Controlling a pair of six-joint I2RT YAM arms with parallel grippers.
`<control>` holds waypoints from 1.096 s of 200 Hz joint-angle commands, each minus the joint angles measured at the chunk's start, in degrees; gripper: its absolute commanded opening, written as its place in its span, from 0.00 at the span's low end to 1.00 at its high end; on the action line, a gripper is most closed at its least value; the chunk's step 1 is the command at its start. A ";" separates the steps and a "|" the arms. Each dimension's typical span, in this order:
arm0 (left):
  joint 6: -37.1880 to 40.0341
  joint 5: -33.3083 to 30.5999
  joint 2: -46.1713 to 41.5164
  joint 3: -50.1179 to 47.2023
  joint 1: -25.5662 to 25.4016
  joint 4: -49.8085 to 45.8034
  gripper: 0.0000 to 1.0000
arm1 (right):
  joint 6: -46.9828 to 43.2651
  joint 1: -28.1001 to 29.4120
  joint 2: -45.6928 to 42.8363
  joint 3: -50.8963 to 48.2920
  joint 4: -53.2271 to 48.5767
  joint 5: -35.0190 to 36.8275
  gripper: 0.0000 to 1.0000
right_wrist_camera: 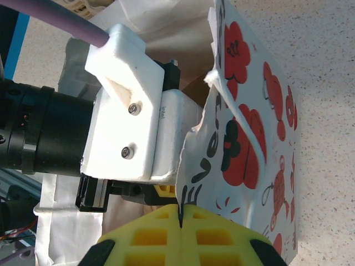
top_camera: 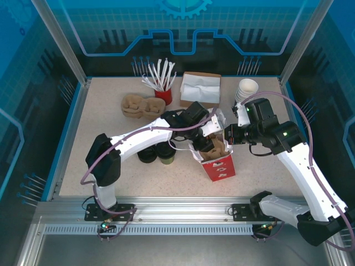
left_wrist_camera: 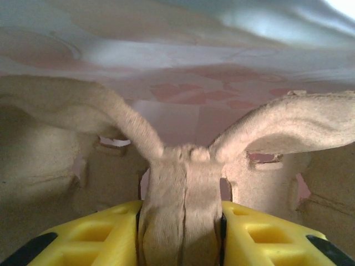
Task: Pack the takeout coffee
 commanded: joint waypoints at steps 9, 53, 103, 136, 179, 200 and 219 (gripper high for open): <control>0.74 2.62 2.88 1.59 -1.10 1.09 0.41 | 0.27 -0.23 -0.81 -0.67 0.70 -0.78 0.00; 0.54 1.86 1.78 2.18 -1.18 1.42 0.64 | -0.40 -0.47 -0.64 0.28 -0.24 -0.45 0.00; 1.56 0.05 -2.37 4.07 -1.09 -0.48 0.81 | -0.60 -0.85 -0.72 0.91 -0.73 -0.13 0.00; 1.54 -0.49 -4.65 6.20 -1.10 -2.96 0.83 | -0.42 -1.02 -0.85 0.91 -0.64 -0.08 0.00; 0.83 -0.15 -9.50 7.34 -1.08 -4.39 0.87 | 0.47 -1.87 -1.69 0.04 0.27 -1.65 0.00; -0.22 -0.99 -11.79 8.08 -1.08 -5.26 0.88 | 1.28 -2.43 -1.95 -0.40 0.98 -2.90 0.00; -2.15 -2.73 -14.20 8.30 -1.09 -5.27 0.87 | 1.85 -2.98 -2.28 -0.67 1.61 -3.46 0.00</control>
